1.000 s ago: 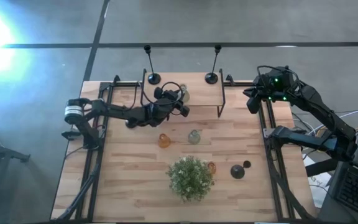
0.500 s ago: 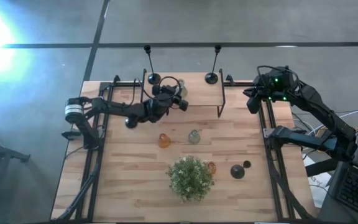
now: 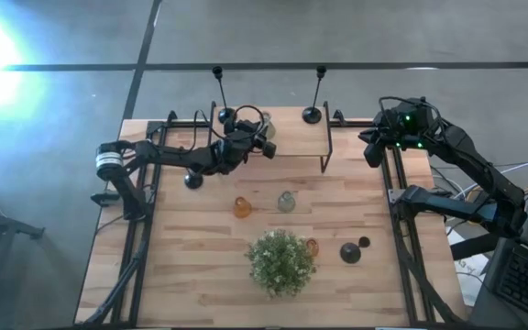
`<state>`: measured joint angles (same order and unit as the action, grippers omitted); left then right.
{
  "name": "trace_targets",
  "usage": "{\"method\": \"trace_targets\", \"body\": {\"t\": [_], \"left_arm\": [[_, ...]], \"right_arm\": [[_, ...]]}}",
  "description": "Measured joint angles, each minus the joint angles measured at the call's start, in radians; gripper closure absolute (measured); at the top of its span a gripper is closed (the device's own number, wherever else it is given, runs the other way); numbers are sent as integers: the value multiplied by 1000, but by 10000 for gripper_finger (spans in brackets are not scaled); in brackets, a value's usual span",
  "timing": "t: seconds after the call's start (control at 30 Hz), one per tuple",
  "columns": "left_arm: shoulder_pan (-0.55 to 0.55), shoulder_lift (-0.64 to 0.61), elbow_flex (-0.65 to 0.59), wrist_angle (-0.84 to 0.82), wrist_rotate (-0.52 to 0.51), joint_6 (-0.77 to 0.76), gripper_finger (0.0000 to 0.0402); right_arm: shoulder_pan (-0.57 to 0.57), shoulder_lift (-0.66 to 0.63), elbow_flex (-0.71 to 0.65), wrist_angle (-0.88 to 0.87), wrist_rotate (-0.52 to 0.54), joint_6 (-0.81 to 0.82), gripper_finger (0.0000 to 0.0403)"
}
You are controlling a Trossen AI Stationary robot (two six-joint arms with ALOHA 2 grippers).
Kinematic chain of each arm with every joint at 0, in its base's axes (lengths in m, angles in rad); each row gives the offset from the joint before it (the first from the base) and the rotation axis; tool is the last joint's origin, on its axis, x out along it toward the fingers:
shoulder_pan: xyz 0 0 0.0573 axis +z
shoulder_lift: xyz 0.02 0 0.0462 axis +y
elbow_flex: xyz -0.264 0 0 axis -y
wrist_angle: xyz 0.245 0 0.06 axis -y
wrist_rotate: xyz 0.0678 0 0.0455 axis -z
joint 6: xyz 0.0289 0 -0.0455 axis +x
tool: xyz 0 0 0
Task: Pick & Place candle stick holders
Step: Put the left green glass candle holder on the shelf
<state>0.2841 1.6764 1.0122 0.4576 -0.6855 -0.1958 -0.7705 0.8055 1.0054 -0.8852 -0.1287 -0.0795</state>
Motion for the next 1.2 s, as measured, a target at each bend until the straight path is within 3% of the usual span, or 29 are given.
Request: {"method": "trace_targets", "body": {"t": [1.2], "left_arm": [[101, 0, 9, 30, 184, 36, 266]], "right_arm": [[0, 0, 0, 1, 0, 0, 360]]}}
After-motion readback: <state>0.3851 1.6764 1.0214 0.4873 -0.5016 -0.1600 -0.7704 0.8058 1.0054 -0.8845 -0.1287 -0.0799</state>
